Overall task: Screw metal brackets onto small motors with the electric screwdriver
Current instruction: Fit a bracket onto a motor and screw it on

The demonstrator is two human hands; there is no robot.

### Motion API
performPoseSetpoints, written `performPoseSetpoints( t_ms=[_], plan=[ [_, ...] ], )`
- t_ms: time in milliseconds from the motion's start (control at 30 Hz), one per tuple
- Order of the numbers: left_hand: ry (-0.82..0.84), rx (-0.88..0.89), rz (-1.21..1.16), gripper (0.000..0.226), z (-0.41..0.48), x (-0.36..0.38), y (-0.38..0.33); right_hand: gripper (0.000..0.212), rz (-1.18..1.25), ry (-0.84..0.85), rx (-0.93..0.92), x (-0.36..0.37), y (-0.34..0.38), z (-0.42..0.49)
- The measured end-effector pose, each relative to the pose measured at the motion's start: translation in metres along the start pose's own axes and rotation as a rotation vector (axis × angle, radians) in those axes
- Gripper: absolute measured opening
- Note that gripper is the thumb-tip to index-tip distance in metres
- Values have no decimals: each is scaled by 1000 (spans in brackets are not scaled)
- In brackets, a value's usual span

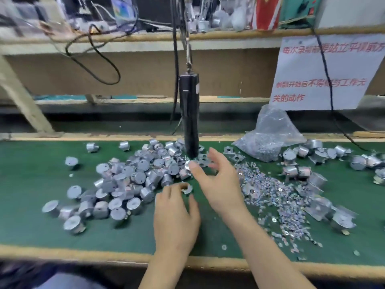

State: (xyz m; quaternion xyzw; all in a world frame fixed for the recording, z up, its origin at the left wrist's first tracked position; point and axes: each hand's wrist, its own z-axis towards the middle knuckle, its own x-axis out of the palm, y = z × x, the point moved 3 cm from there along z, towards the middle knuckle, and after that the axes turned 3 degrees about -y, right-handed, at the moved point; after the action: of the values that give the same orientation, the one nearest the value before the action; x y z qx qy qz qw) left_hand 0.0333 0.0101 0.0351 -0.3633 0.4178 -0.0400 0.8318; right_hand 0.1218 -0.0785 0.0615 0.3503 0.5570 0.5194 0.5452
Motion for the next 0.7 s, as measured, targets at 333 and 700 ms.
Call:
performPoseSetpoints(
  t_ms=[333,700],
  plan=[
    [22,-81,471,44,22,-30,69,25,129,41,-232,18,53,34],
    [-53,87,341,35,21,-13,32,87,373,230,-280,-9,42,41]
  ],
)
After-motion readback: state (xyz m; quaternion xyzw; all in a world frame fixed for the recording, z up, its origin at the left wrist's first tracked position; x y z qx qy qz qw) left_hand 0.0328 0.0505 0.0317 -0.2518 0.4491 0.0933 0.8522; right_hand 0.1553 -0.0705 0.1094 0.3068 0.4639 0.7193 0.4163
